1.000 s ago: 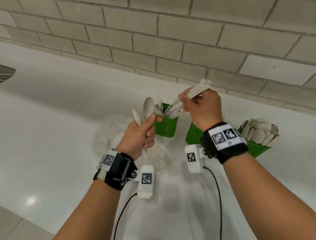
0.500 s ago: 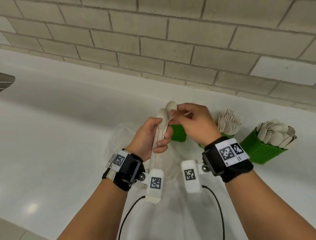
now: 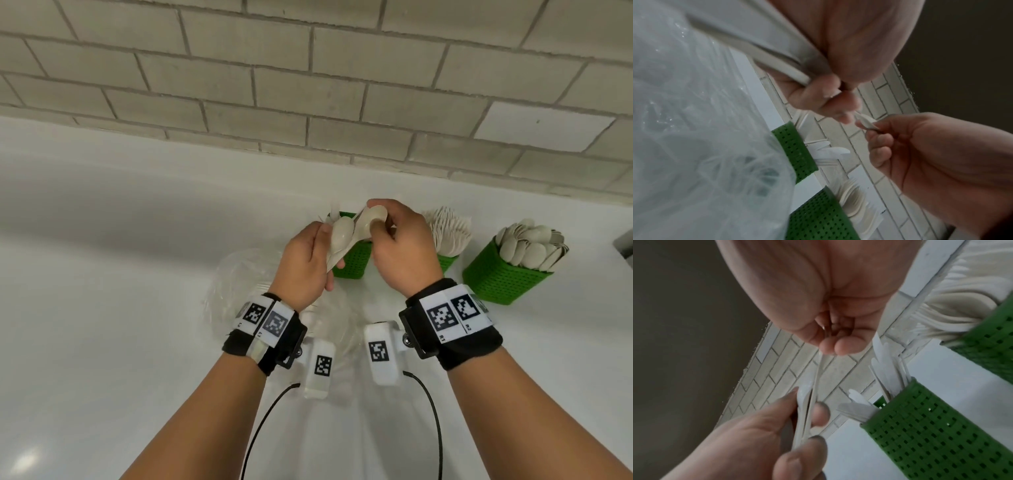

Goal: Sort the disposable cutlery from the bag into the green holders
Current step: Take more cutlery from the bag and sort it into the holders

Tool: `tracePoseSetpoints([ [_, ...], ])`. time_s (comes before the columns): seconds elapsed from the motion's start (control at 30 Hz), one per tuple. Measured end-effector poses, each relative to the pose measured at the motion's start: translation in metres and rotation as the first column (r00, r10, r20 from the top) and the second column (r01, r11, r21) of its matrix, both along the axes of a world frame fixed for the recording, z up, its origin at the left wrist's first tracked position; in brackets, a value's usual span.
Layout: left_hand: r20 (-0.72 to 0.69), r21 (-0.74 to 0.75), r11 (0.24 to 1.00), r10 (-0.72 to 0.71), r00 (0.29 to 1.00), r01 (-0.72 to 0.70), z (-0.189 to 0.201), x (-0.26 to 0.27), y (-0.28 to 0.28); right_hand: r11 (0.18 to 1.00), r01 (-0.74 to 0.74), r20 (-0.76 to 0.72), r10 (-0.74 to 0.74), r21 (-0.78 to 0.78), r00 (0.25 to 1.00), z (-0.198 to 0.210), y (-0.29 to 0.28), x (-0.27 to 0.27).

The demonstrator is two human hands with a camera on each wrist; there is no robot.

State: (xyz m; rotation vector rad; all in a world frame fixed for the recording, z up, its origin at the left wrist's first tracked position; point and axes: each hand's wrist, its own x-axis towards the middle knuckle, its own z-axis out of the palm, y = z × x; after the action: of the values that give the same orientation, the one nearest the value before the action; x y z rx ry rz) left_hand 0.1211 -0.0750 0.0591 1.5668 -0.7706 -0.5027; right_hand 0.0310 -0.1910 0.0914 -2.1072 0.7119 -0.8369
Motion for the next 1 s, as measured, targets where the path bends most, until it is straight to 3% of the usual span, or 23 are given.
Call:
tracePoseSetpoints([
  [0.1,0.015,0.107,0.993,0.057,0.998,-0.058,-0.005,0.004,-0.002,0.99,0.117,0.066,-0.112,-0.078,0.992,0.008,-0.002,-0.007],
  [0.17,-0.003,0.117,0.992,0.049,0.999,-0.048,-0.004,0.006,-0.002,0.994,0.108,0.0,-0.108,-0.025,0.994,0.014,-0.006,-0.01],
  [0.27,0.113,0.134,0.991,-0.027,0.993,0.011,0.001,0.001,-0.008,0.966,-0.012,-0.1,0.039,0.258,0.994,0.018,0.001,-0.01],
  [0.37,0.13,0.123,0.986,-0.133,0.983,0.117,0.009,-0.015,-0.014,0.837,-0.054,0.053,0.03,0.545,0.998,0.018,0.005,-0.01],
  [0.57,0.16,0.01,0.983,-0.185,0.97,0.185,0.012,-0.034,-0.026,0.704,-0.156,0.206,0.013,0.693,0.978,0.006,-0.004,-0.027],
  [0.7,0.151,-0.041,0.954,-0.288,0.946,0.297,0.013,-0.047,-0.037,0.789,-0.103,0.151,0.013,0.606,0.988,0.001,-0.014,-0.049],
  [0.8,0.213,0.055,0.962,-0.272,0.939,0.266,0.004,-0.049,-0.051,0.839,-0.025,0.167,-0.079,0.544,0.983,0.01,-0.032,-0.077],
  [0.87,0.003,0.053,0.983,-0.173,0.985,0.173,-0.003,-0.045,-0.062,0.88,0.063,0.183,-0.167,0.47,0.969,0.026,-0.054,-0.103],
  [0.9,-0.146,0.047,0.991,-0.12,0.982,0.128,-0.002,-0.042,-0.065,0.909,0.112,0.19,-0.202,0.401,0.961,0.036,-0.066,-0.117],
  [0.93,-0.205,0.044,0.996,-0.065,0.977,0.075,0.001,-0.039,-0.067,0.937,0.18,0.174,-0.239,0.3,0.955,0.045,-0.079,-0.131],
  [1.0,-0.098,0.027,1.0,-0.003,0.995,0.005,0.006,-0.034,-0.068,0.944,0.33,0.074,-0.331,0.028,0.941,0.059,-0.105,-0.155],
])
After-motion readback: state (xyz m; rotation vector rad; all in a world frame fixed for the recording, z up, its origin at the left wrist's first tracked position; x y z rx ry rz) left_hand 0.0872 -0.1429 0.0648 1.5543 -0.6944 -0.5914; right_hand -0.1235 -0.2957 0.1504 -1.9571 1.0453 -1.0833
